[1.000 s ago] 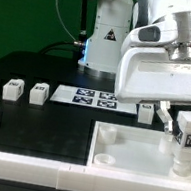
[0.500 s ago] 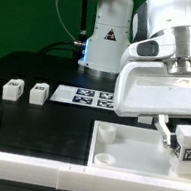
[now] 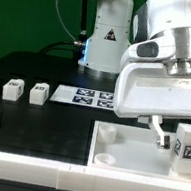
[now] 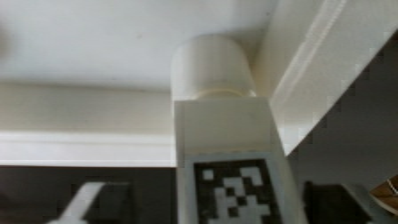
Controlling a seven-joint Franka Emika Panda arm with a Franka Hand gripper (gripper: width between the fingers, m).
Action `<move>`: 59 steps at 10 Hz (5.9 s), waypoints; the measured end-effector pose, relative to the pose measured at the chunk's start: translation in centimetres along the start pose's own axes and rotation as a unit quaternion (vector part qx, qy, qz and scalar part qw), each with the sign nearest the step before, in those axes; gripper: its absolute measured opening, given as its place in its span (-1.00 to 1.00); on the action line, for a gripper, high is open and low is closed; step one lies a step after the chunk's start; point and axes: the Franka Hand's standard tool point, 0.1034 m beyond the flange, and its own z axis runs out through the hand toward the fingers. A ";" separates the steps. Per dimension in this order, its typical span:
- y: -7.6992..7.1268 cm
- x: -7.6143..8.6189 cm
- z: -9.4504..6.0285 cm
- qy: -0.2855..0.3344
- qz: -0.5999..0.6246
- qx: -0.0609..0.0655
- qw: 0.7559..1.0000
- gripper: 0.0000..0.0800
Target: Assemble one leg
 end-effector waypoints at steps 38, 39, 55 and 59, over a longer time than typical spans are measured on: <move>-1.0 1.5 -0.2 -0.272 0.461 -0.090 0.840 0.62; -0.9 1.5 -0.2 -0.277 0.411 -0.075 0.865 0.62; -0.9 1.0 0.5 -0.198 0.739 -0.161 0.623 -0.27; -0.9 1.0 0.3 -0.249 0.579 -0.131 0.765 0.53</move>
Offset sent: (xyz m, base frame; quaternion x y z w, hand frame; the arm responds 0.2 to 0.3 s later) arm 0.0000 0.0000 0.0000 0.0000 0.0000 0.0000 1.0000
